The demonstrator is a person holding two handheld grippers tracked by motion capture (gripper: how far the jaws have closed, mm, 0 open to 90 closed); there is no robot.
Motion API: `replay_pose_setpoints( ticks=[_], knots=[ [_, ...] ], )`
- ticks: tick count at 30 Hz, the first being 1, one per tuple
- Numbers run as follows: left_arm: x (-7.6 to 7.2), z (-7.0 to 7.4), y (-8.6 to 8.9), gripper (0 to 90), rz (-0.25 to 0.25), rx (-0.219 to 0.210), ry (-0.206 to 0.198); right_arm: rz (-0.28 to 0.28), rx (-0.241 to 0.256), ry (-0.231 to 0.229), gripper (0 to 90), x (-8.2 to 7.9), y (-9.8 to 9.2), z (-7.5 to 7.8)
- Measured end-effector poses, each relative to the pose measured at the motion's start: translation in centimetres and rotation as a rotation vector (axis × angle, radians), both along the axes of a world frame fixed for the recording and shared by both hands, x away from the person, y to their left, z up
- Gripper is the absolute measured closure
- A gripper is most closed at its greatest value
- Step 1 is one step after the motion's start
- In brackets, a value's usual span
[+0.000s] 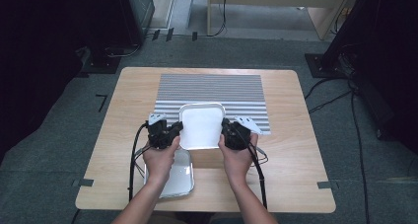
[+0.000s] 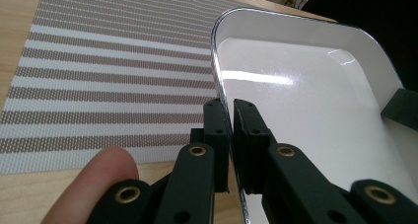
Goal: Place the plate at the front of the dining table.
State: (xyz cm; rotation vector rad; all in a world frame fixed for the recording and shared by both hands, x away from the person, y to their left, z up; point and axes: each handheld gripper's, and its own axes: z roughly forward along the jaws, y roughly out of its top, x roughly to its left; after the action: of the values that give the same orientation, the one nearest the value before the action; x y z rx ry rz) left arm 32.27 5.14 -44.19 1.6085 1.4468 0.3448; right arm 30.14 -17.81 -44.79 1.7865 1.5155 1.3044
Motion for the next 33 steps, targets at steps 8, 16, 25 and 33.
replay_pose_setpoints(
  ticks=[8, 16, 25, 33],
  knots=[
    [2.1, 0.6, -0.5, 85.6, -0.009, 0.028, -0.006, 0.003, -0.010, 0.006, 89.8, 2.1, -0.4, 0.8],
    [4.2, 1.6, -0.1, 85.9, -0.002, 0.034, 0.006, 0.004, -0.010, 0.010, 89.8, 4.0, 0.0, 1.5],
    [7.2, 1.8, -0.8, 85.9, 0.013, 0.054, 0.011, 0.006, -0.029, 0.028, 89.8, 7.0, 0.0, 2.3],
    [9.9, 0.6, -1.8, 86.0, 0.027, 0.046, 0.046, 0.022, -0.046, 0.066, 89.8, 10.2, -1.0, 1.6]
  ],
)
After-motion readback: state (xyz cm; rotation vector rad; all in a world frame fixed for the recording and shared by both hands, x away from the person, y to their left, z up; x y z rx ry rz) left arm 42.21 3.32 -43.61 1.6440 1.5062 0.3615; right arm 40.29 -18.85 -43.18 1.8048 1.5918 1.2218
